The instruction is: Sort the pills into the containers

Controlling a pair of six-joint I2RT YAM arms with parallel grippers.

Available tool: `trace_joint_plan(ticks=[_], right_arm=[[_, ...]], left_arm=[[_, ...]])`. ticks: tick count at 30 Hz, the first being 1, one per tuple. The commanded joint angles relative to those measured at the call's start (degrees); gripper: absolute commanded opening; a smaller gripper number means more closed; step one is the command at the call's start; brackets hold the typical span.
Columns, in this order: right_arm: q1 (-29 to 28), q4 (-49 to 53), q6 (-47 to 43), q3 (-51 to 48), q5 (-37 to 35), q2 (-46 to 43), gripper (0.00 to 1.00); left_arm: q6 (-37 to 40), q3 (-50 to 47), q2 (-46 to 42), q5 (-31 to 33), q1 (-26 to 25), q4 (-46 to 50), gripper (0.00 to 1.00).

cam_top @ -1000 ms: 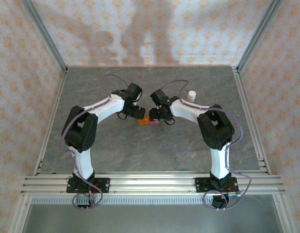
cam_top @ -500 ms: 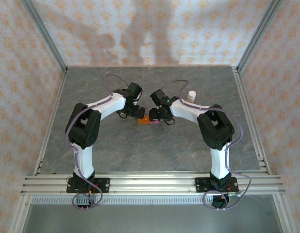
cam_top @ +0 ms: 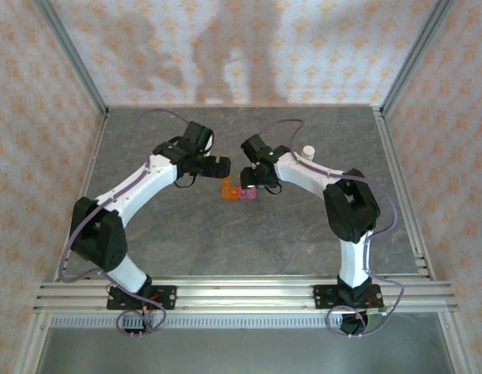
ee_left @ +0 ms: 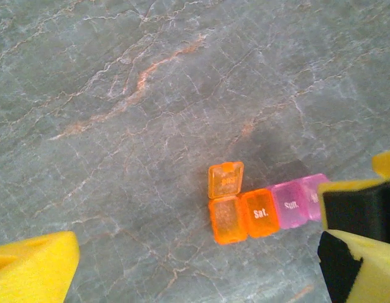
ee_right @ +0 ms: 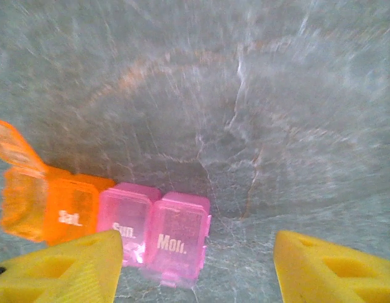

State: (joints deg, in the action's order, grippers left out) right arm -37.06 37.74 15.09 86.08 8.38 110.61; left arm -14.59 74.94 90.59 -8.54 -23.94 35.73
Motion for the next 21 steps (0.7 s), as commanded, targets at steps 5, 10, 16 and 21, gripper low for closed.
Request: trace_joint_plan(ticks=[5, 10, 16, 21], right_arm=[[5.75, 8.42, -3.46, 8.30, -11.25, -5.49, 0.75], [14.00, 9.11, -1.91, 11.65, -15.12, -5.50, 0.86], [22.91, 11.60, 0.88, 18.57, -9.75, -0.66, 0.95], [25.16, 15.01, -0.97, 24.67, -9.72, 5.33, 0.93]], left_arm=[[-4.04, -5.55, -7.26, 1.54, 0.47, -3.22, 1.00], [-5.68, -8.21, -11.27, 5.63, 1.10, -5.05, 1.00], [-8.41, -12.29, -14.36, 11.51, 2.30, -8.20, 1.00], [-9.56, -20.48, -18.89, 14.09, 2.71, -17.76, 1.00]])
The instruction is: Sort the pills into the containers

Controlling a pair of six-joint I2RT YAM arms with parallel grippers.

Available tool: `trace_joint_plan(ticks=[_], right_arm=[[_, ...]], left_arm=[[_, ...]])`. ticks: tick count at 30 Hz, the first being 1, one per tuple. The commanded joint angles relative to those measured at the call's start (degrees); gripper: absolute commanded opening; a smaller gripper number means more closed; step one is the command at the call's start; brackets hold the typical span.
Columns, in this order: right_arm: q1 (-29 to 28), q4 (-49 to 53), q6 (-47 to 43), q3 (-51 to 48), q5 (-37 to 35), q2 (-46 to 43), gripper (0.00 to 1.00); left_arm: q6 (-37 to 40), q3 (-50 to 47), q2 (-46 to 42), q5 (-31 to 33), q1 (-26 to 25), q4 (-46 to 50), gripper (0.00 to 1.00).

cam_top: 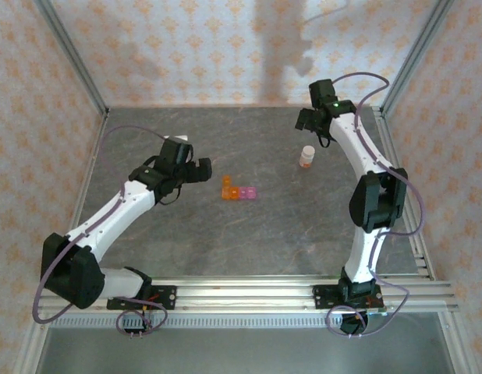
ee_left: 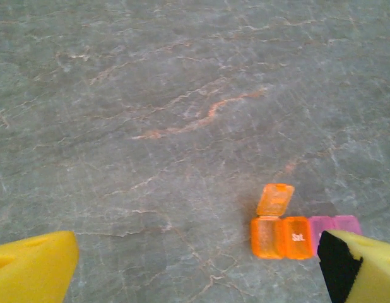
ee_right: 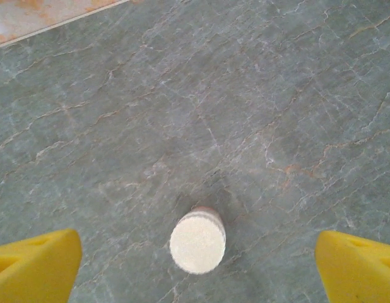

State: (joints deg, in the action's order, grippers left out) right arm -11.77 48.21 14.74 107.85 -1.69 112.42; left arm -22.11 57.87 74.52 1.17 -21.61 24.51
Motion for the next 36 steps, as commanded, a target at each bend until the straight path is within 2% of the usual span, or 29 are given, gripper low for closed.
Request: trace_joint_plan(ticks=[1, 4, 7, 11, 21, 28, 31, 36], right_arm=[[0.07, 5.33, -1.00, 4.26, 0.64, 4.74, 0.92], [0.33, 7.39, -2.11, 7.37, 2.02, 8.21, 0.88], [0.36, 8.97, -2.86, 8.94, 2.43, 10.92, 0.84], [0.40, 8.69, -3.29, 7.24, 3.02, 12.34, 0.81], [0.37, 5.96, -3.75, 1.48, 4.81, 12.82, 0.72], [0.41, 5.24, -4.09, 1.11, 4.86, 14.17, 0.65], [0.35, 5.28, -4.43, 1.65, 4.83, 14.75, 0.57], [0.37, 5.59, -5.14, 2.41, 5.55, 14.69, 0.37]], left_arm=[[-3.52, -4.69, -3.90, 5.08, 0.68, -7.72, 1.00], [-3.54, -5.66, -5.47, 3.38, 2.14, -7.83, 1.00], [-2.56, -2.78, -4.50, 1.91, 3.09, -3.10, 1.00], [-1.10, 0.66, -2.30, -0.05, 3.41, 1.22, 1.00], [-0.13, 0.68, -1.85, -4.11, 3.59, -0.03, 1.00], [-0.17, 0.36, -1.49, -5.21, 3.59, -0.64, 1.00], [-0.20, 0.07, -1.46, -5.58, 3.59, -0.89, 1.00], [-0.30, -0.63, -1.37, -5.54, 3.61, -1.31, 1.00]])
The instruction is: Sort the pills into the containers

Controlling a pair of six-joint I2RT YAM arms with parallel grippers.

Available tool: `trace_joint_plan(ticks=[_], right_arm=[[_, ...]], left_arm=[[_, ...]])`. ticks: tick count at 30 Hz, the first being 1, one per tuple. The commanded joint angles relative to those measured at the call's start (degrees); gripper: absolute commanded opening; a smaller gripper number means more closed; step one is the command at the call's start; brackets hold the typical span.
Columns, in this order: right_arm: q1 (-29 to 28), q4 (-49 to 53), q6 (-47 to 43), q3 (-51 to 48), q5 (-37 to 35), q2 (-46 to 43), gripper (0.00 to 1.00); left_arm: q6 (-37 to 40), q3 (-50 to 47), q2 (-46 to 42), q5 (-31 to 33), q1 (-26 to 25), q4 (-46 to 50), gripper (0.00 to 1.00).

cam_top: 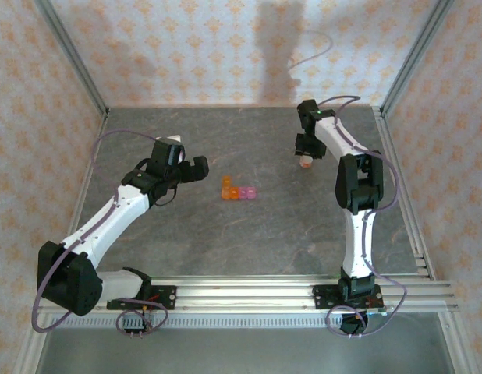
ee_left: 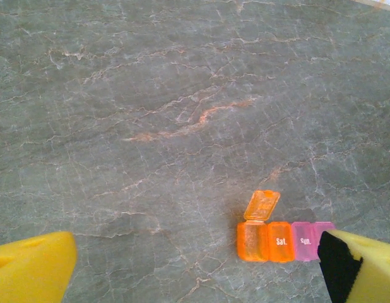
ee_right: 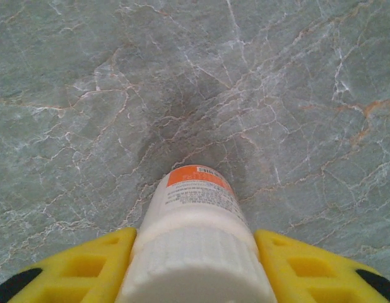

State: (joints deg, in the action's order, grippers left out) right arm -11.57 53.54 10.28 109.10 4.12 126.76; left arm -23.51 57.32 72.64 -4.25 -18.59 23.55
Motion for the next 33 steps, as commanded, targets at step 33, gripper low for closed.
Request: trace_joint_plan(ticks=[33], right_arm=[[-14.52, 9.05, -2.72, 17.98, 30.52, -8.71, 0.29]], left_arm=[[27.81, -7.14, 5.70, -11.57, 0.35, -31.09, 1.00]])
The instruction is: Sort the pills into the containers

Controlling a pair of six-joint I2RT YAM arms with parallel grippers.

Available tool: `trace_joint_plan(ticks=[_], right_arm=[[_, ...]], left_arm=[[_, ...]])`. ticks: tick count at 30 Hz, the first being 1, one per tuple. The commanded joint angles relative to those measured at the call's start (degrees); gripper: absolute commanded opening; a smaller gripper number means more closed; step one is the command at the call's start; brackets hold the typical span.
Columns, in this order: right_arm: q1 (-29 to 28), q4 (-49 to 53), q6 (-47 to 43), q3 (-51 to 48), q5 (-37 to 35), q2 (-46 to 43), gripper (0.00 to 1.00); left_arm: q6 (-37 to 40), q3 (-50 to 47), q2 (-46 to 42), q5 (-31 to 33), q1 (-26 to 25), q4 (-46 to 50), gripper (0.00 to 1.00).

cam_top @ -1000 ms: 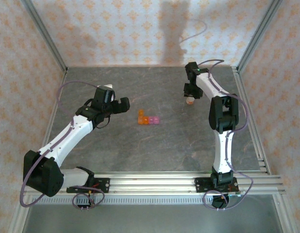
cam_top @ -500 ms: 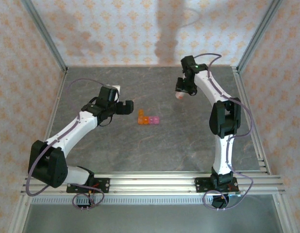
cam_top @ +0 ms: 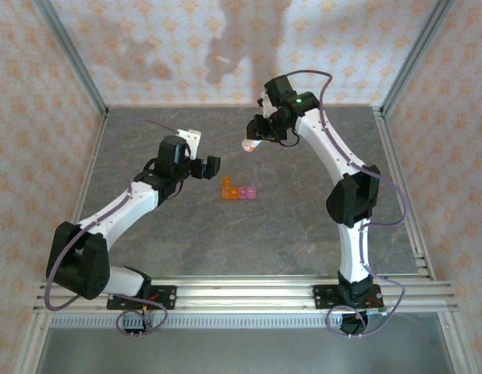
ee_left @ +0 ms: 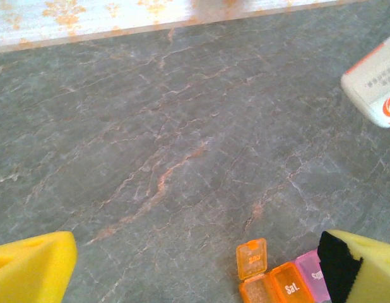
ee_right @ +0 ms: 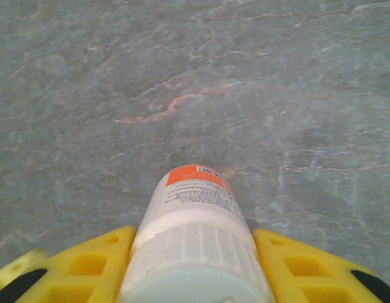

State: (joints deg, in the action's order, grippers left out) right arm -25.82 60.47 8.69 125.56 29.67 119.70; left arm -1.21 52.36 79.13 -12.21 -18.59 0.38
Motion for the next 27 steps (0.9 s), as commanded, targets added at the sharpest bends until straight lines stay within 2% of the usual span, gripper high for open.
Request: trace_joint_plan(ticks=[1, 5, 8, 14, 27], right_arm=[[-0.32, 2.11, -1.22, 1.66, 6.18, -1.71, 0.29], [-0.96, 3.05, -2.05, 2.08, 9.73, -1.71, 0.29], [-1.79, 3.93, -2.64, 2.06, 10.27, -1.75, 0.29], [-3.83, 4.09, -3.03, 1.04, 12.59, -2.23, 0.29], [-5.47, -0.38, -0.76, -5.75, 17.21, -5.91, 0.28]], left_arm=[[6.70, -2.49, -0.91, -5.02, 0.23, -8.51, 1.00], [11.65, -5.92, -1.95, -9.88, -1.62, -14.21, 1.00], [13.72, -6.84, -1.72, -10.32, -3.39, -15.84, 1.00], [12.66, -7.79, -0.31, -9.92, -6.35, -20.08, 0.96], [11.63, -7.84, -0.64, -10.43, -7.13, -21.33, 0.77]])
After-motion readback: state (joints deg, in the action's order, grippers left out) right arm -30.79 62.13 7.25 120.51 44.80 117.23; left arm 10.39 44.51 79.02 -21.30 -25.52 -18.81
